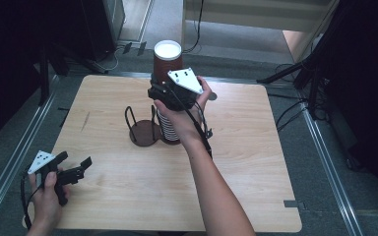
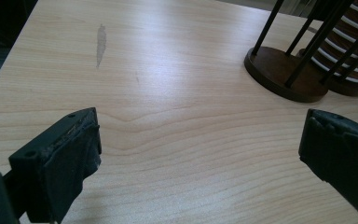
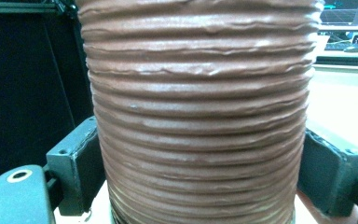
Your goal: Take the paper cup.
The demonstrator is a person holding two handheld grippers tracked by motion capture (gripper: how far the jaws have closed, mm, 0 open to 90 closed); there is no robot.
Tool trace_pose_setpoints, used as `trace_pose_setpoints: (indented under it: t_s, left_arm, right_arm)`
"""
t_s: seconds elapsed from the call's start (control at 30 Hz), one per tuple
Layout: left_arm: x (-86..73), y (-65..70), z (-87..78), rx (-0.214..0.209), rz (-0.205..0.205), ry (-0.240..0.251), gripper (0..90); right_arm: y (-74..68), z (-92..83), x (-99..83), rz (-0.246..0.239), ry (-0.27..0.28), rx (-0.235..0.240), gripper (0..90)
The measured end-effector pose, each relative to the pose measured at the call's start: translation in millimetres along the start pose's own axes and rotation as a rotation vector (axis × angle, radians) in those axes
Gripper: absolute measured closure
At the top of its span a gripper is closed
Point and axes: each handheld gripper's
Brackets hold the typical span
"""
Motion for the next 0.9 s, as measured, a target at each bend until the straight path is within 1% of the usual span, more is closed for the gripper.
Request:
trace_pose_setpoints:
  t_s: [0.13, 0.23, 0.67, 0.9]
  left_arm:
    - [0.0, -0.4, 0.1, 0.001, -0.004, 0.000, 0.0]
    - [0.0, -0.1, 0.2, 0.000, -0.006, 0.001, 0.0]
    - [0.0, -0.1, 0.3, -0.001, -0.007, 0.001, 0.0]
    - [-0.1, -0.2, 0.2, -0.002, -0.006, 0.003, 0.0]
  right_arm:
    - [-0.8, 0.6, 3.6, -0.009, 0.003, -0.001, 14.1]
    - [-1.2, 0.9, 5.1, -0.002, 0.003, 0.001, 14.1]
    - [-1.2, -0.3, 14.1, -0.011, 0.022, -0.005, 14.2]
    - [-1.9, -1.1, 19.0, -0.009, 0.038, -0.001, 14.2]
Point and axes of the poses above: each handheld gripper's, and its own axes: z roughly forward along the jaws, x roughly out of its top, y roughly to its right, and after that the axes turned 5 degrees about x, right-handed
